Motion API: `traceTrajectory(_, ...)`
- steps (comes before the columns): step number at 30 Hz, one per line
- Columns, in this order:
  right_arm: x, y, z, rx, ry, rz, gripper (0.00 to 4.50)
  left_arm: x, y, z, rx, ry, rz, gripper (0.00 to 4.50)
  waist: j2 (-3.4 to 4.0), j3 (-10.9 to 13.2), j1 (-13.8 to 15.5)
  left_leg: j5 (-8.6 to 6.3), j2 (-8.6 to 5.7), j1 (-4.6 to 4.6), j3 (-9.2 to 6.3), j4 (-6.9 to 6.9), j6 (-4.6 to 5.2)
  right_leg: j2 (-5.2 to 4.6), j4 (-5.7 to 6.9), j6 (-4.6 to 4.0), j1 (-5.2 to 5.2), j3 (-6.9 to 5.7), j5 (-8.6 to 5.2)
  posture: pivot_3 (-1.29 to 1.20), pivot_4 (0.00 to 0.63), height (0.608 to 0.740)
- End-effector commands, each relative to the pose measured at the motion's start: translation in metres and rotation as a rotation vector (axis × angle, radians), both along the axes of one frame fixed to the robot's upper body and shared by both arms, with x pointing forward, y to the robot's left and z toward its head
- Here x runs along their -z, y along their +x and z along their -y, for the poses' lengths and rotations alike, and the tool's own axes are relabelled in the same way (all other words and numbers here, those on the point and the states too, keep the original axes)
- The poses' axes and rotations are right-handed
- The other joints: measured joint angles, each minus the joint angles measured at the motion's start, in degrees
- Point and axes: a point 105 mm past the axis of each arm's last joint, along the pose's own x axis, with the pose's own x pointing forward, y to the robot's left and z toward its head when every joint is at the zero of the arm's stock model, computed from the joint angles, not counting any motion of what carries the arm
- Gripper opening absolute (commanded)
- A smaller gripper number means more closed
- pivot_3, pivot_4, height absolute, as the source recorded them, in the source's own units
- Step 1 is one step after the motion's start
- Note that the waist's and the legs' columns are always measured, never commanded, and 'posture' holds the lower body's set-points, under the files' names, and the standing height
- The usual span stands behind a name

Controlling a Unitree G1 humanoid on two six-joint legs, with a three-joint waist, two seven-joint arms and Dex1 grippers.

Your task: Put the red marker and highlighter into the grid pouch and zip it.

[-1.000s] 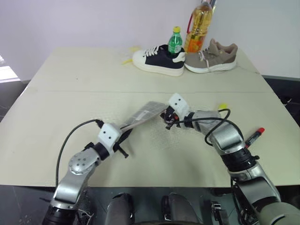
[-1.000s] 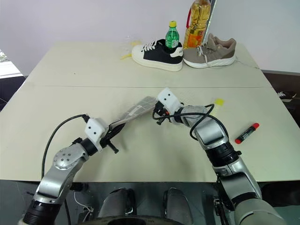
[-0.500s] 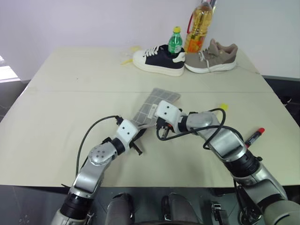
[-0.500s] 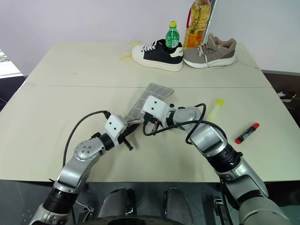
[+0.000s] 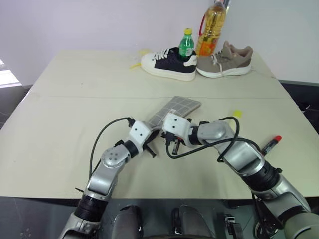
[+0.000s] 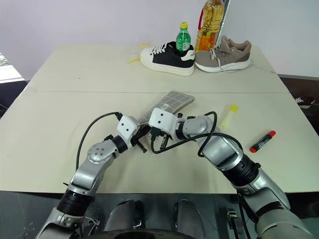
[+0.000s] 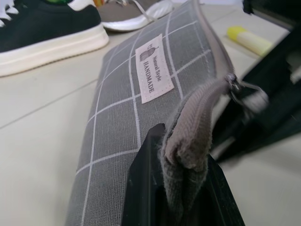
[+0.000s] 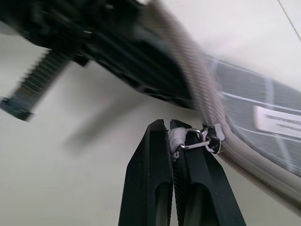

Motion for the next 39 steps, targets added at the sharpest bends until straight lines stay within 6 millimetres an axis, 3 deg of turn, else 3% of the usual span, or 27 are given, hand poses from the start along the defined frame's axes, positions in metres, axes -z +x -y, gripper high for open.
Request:
traceTrajectory(1,-0.02,-0.016,-0.004,-0.129,0.037,0.021,0.67,-0.013,0.006,-0.001,-0.031,-0.01,0.062,0.0,0.01,0.0,0.0,0.0,0.0,0.0,0.0,0.0,0.0,0.0,0.0,0.0,0.0,0.0,0.0,0.0,0.15,0.705)
traceTrajectory(3,-0.023,-0.022,0.003,-0.156,0.041,0.007,1.42,-0.013,0.008,-0.003,-0.044,-0.003,0.071,0.0,-0.01,0.0,0.1,0.0,0.0,-0.01,-0.02,-0.01,0.0,0.0,-0.01,0.0,0.01,0.0,0.0,0.0,0.15,0.705)
traceTrajectory(8,-0.045,0.007,0.056,0.091,0.127,0.01,4.04,-0.015,0.011,-0.016,-0.1,-0.003,0.087,0.0,-0.02,0.0,0.0,0.0,0.01,0.0,-0.04,0.01,0.0,-0.01,-0.02,0.0,0.05,-0.02,0.0,0.0,0.15,0.705)
traceTrajectory(9,-0.047,0.011,0.065,0.135,0.136,0.013,4.04,-0.015,0.01,-0.018,-0.105,-0.002,0.089,0.0,-0.02,0.0,0.1,0.0,0.01,0.0,-0.04,0.01,0.0,-0.01,-0.02,0.0,0.05,-0.02,0.0,0.0,0.15,0.705)
traceTrajectory(13,-0.058,0.048,0.153,0.584,0.199,0.01,4.04,-0.012,0.005,-0.024,-0.098,0.029,0.119,0.0,-0.02,0.0,0.1,0.0,0.0,0.01,-0.03,0.0,0.0,-0.02,-0.02,-0.01,0.05,-0.02,0.0,0.0,0.15,0.705)
traceTrajectory(14,-0.058,0.051,0.164,0.65,0.216,0.001,4.46,-0.013,0.004,-0.024,-0.088,0.028,0.126,0.0,-0.02,0.0,0.1,0.0,0.0,0.01,-0.02,0.0,0.0,-0.02,-0.02,-0.01,0.05,-0.02,0.0,0.0,0.15,0.705)
traceTrajectory(15,-0.057,0.054,0.173,0.711,0.229,-0.006,4.48,-0.013,0.003,-0.023,-0.079,0.03,0.134,0.0,-0.02,0.0,0.0,0.0,-0.01,0.01,-0.02,0.0,0.0,-0.02,-0.02,-0.01,0.04,-0.02,0.0,0.0,0.15,0.705)
traceTrajectory(19,-0.042,0.067,0.218,1.083,0.264,-0.036,4.48,-0.013,-0.001,-0.021,-0.043,0.041,0.153,0.0,0.01,0.0,-0.3,0.0,-0.01,0.01,0.02,-0.01,0.0,0.0,-0.01,-0.01,0.02,-0.02,0.0,0.0,0.15,0.705)
traceTrajectory(30,0.005,0.073,0.221,1.37,0.257,-0.168,4.48,-0.016,-0.001,-0.019,-0.037,0.021,0.164,0.0,0.07,0.0,-0.1,0.01,-0.07,-0.01,0.07,-0.02,-0.01,0.01,0.01,0.01,0.01,-0.02,0.01,0.0,0.15,0.705)
traceTrajectory(34,0.014,0.071,0.215,1.392,0.313,-0.269,3.22,-0.016,-0.002,-0.021,-0.046,0.012,0.164,0.0,0.08,0.0,-0.1,0.01,-0.06,-0.01,0.07,-0.02,-0.01,0.02,0.01,0.01,0.01,-0.02,0.01,0.0,0.15,0.705)
traceTrajectory(38,0.014,0.072,0.211,1.404,0.366,-0.3,1.11,-0.016,-0.002,-0.023,-0.051,0.011,0.163,0.0,0.08,0.0,-0.2,0.01,-0.06,-0.01,0.06,-0.02,-0.01,0.03,0.01,0.02,0.02,-0.01,0.01,0.0,0.15,0.705)
traceTrajectory(39,0.011,0.074,0.21,1.397,0.378,-0.28,0.82,-0.017,-0.002,-0.025,-0.056,0.007,0.164,0.0,0.08,0.0,-0.2,0.01,-0.06,-0.01,0.06,-0.03,-0.01,0.02,0.01,0.02,0.02,-0.02,0.01,0.0,0.15,0.705)
